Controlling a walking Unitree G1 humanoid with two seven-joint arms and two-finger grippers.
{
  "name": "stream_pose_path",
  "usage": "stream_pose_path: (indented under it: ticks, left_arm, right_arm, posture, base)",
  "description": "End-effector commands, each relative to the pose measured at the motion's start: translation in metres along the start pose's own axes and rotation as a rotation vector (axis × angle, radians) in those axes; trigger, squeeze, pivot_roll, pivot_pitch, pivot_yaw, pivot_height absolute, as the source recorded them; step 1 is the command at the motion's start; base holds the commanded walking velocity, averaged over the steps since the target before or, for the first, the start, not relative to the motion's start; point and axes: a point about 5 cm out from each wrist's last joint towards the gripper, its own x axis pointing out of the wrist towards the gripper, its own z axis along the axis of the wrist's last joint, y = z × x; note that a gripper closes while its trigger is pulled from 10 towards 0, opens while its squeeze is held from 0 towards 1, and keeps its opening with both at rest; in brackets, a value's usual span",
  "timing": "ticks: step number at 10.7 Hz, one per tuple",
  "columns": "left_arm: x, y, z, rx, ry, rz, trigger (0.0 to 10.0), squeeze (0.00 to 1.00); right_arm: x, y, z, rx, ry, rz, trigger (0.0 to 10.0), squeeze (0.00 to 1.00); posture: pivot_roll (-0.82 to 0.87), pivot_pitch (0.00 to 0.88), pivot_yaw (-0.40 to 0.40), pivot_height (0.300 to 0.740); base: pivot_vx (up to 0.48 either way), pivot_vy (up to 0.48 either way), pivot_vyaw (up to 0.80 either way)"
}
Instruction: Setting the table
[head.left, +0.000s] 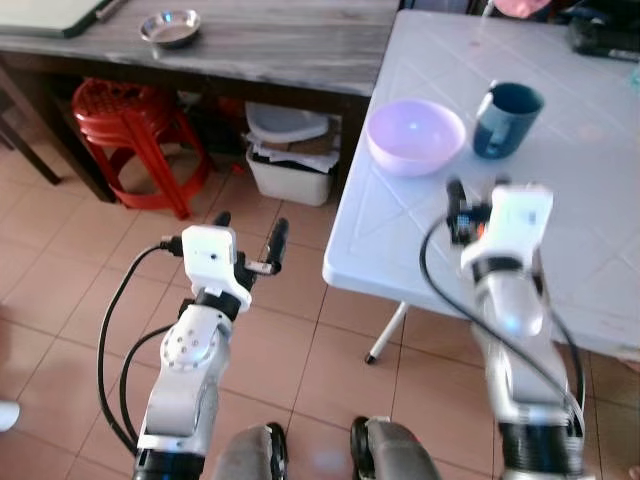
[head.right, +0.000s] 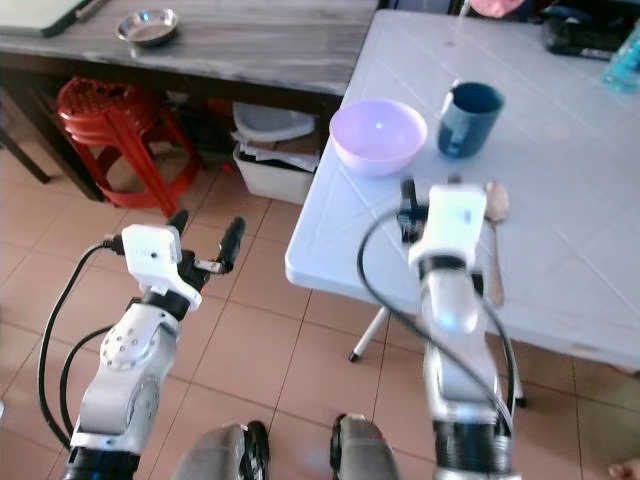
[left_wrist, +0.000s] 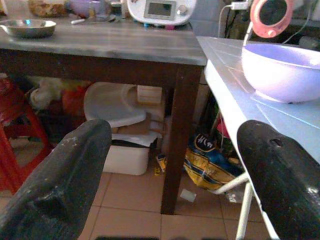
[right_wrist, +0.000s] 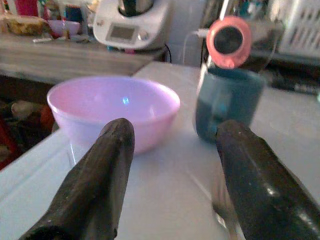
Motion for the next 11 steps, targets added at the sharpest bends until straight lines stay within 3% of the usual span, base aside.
stream_pose_path:
  ticks: [1,2,3,4,5,6,7,10,11]
  left_arm:
    - [-0.002,0.002,0.002,0.002,-0.002,0.003,10.0,0.0]
    - [-0.004,0.001,0.002,0.001,0.002,0.002,10.0,0.0]
    - [-0.004,0.001,0.002,-0.001,0.004,0.002,10.0,0.0]
    - [-0.005,0.001,0.002,-0.004,0.007,0.002,10.0,0.0]
    - [-0.006,0.0,0.002,-0.006,0.01,0.002,10.0,0.0]
    - [-0.007,0.001,0.001,-0.013,0.019,0.004,10.0,0.0]
    - [-0.007,0.001,0.001,-0.014,0.023,0.003,10.0,0.0]
    - [-0.008,-0.001,-0.001,-0.018,0.037,-0.013,10.0,0.0]
    - [-0.009,-0.001,-0.001,-0.017,0.041,-0.014,10.0,0.0]
  right_arm:
    - [0.001,0.002,-0.002,-0.008,0.012,0.018,10.0,0.13]
    - [0.011,0.005,0.003,-0.042,-0.004,0.07,10.0,0.0]
    - [0.016,0.008,0.007,-0.077,-0.025,0.104,10.0,0.0]
    - [0.019,0.011,0.01,-0.106,-0.049,0.139,10.0,0.93]
    - [0.023,0.012,0.011,-0.147,-0.052,0.158,10.0,1.0]
    - [0.028,0.013,0.015,-0.19,-0.056,0.196,10.0,0.92]
    - [0.032,0.013,0.017,-0.206,-0.054,0.223,10.0,0.0]
    - [0.053,0.01,0.018,-0.352,0.008,0.336,10.0,0.0]
    - [0.06,0.007,0.021,-0.356,0.015,0.349,10.0,0.0]
  posture:
    - [-0.07,0.188,0.047,0.74]
    - [-0.07,0.193,0.046,0.74]
    - [-0.07,0.198,0.044,0.74]
    - [-0.07,0.2,0.044,0.74]
    - [-0.07,0.205,0.042,0.74]
    - [-0.07,0.213,0.044,0.74]
    - [-0.07,0.219,0.045,0.74]
    - [-0.07,0.228,0.047,0.74]
    - [-0.07,0.228,0.047,0.74]
  base:
    - [0.0,0.0,0.0]
    - [0.0,0.0,0.0]
    - [0.0,0.0,0.0]
    - [0.0,0.0,0.0]
    - [0.0,0.0,0.0]
    - [0.0,0.0,0.0]
    - [0.0,0.0,0.0]
    - [0.0,0.0,0.0]
    - [0.0,0.0,0.0]
